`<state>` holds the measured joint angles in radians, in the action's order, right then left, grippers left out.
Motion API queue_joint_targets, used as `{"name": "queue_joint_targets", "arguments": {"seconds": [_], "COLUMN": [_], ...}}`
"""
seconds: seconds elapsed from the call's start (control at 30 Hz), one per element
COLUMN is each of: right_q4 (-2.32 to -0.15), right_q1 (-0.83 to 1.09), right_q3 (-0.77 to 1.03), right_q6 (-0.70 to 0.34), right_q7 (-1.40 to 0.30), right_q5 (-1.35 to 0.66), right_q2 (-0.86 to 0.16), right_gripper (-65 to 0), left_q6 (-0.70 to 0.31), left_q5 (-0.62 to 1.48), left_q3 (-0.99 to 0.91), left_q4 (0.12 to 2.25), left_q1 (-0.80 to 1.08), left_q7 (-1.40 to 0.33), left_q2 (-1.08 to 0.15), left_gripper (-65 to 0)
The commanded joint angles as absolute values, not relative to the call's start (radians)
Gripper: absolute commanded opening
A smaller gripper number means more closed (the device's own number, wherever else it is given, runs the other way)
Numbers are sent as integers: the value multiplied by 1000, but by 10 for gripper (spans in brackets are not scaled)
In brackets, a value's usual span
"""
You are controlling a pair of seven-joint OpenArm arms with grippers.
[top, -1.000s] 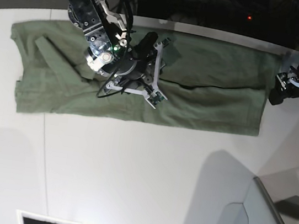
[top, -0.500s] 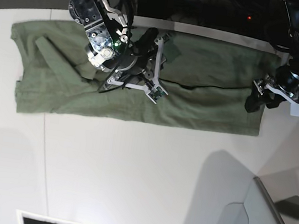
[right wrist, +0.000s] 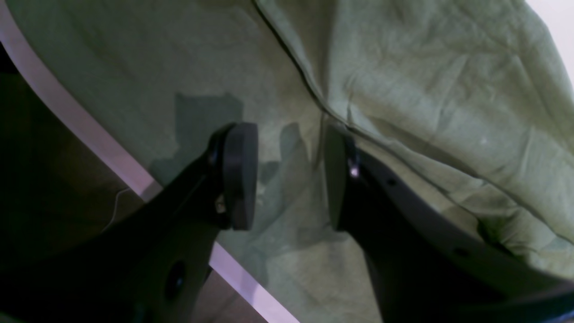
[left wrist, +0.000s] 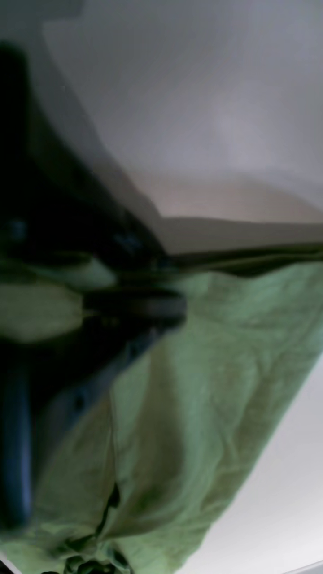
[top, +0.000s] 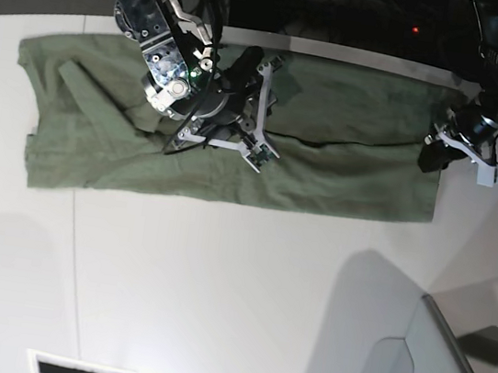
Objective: Layout the t-shirt on the table in an organized manner, then fold the t-shirt properly
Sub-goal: 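Move the left gripper to the shirt end and grasp its edge, then fold the shirt end with the left gripper toward the right gripper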
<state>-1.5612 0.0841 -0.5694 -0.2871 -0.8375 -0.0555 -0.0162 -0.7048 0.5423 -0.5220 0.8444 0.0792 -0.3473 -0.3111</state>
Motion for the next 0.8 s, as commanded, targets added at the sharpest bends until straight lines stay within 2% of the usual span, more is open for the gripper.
{"name": "queue_joint_targets", "arguments": {"seconds": [0.0,0.23,0.37,0.47,0.6,0.77], "right_q4": [-1578,-1652,-1702,-1695,-1695,-1672], "right_q1": [79,113,156,157,160,159], "right_q3": [-565,-552,-407,-321,-246,-217], "right_q6": [-289,-289,-289,-289,-289,-289], "right_q7": [-819,-768,-725,-723,-727,-727], "right_q5": [-62,-62,-62,-62,-62,-62], "right_q2": [-8,-8,-5,-4,-7,-7], "right_gripper": [-422,-422,-422,-422,-422,-422], "left_q6": [-698,-698,-698,-698,-698,-542], "left_q5": [524,524,524,524,515,314], "left_q3": [-521,-521,-530,-530,-519,-389], "left_q4": [846,717,777,865,1116,1475], "left_q1": [59,-42,-42,-22,71,185], "left_q7": [-366,-289,-283,-282,-285,-289], "left_q2": [-323,-374,-418,-443,-449,-377], "left_gripper": [-650,-650,-650,-650,-650,-650]}}
